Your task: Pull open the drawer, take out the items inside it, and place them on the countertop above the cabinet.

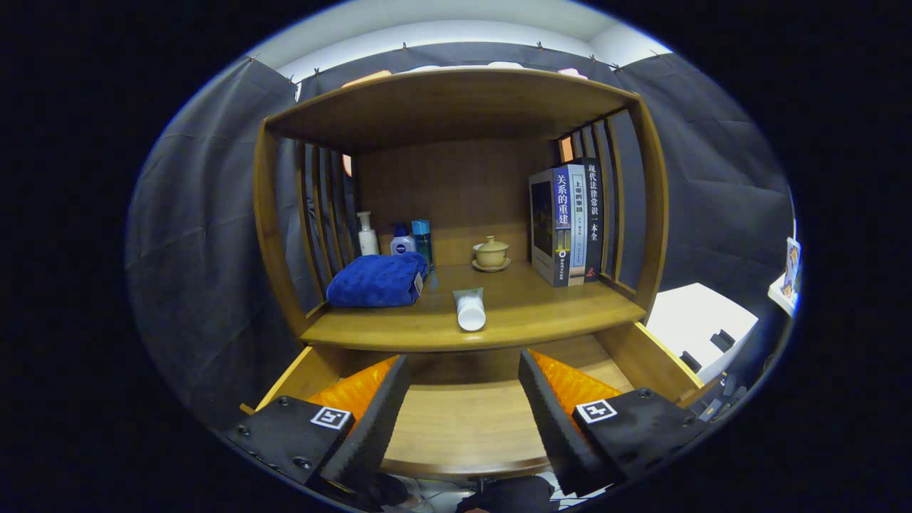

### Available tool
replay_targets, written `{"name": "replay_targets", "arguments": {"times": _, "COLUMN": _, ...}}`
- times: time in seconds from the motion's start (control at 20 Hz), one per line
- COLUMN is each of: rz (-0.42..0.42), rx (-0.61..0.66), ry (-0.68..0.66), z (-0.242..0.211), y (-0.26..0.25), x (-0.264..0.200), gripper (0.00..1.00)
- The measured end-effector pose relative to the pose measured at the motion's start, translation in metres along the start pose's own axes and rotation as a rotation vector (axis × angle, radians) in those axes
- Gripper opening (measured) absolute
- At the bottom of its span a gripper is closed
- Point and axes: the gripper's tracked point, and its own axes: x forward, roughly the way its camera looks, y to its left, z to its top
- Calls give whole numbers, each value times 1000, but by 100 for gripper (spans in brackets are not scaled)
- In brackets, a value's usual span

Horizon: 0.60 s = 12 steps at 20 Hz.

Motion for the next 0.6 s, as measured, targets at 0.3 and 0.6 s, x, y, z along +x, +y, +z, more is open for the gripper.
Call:
{"name": "replay_targets", "arguments": {"times": 0.3, "rz": -29, "rx": 2, "ry": -17, "z": -40, "y": 2, "x": -35, "gripper": 99}}
{"name": "replay_targets", "arguments": {"times": 0.6, "rz": -23, "rx": -63, "ry": 15, "z": -79, "y": 12, "x": -50, "gripper": 99}}
